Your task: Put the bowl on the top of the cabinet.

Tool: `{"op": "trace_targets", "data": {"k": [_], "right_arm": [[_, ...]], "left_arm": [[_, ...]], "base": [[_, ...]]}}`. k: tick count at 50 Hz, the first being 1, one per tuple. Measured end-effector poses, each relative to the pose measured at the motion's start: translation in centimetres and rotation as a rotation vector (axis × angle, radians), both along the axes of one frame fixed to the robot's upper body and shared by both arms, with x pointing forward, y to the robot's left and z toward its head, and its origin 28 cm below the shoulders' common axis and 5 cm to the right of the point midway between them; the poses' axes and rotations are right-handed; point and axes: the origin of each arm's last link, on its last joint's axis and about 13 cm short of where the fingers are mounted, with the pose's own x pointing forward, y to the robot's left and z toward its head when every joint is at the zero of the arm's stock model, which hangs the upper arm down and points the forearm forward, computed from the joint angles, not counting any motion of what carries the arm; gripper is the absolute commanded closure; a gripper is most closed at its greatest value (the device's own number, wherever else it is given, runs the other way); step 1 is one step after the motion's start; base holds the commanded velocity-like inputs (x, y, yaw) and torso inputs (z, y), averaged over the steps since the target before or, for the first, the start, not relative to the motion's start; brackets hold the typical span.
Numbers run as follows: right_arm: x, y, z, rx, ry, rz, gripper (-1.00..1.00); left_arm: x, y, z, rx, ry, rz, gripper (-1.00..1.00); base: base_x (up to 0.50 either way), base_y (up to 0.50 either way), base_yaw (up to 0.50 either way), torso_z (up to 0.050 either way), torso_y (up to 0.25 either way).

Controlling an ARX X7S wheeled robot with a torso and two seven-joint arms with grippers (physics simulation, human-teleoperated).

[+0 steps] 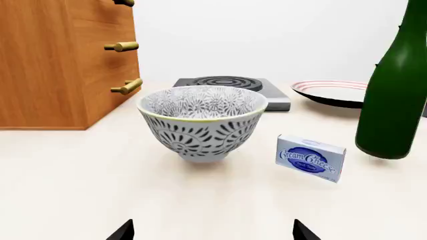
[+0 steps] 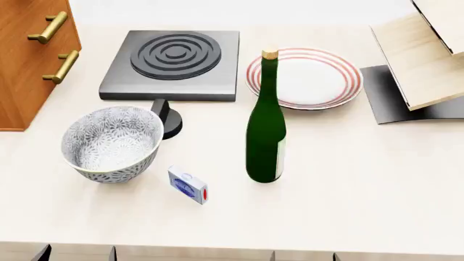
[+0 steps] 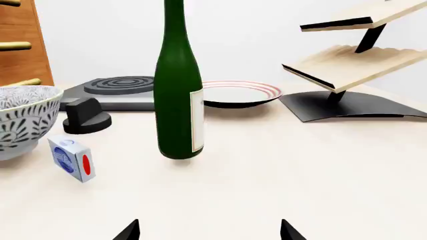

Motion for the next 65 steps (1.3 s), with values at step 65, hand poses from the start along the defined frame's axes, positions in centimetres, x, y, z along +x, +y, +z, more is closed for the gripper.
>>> {"op": "trace_targets", "data": {"k": [65], "right_arm": [[-0.4,-1.1,11.9,-0.118,-0.222,-0.064,-1.00]], "left_arm": [[1.7,-0.7,9.4,0.057,-0.208,0.048,-1.00]], "base": [[0.00,0.00,0.00,0.000,0.000]]}}
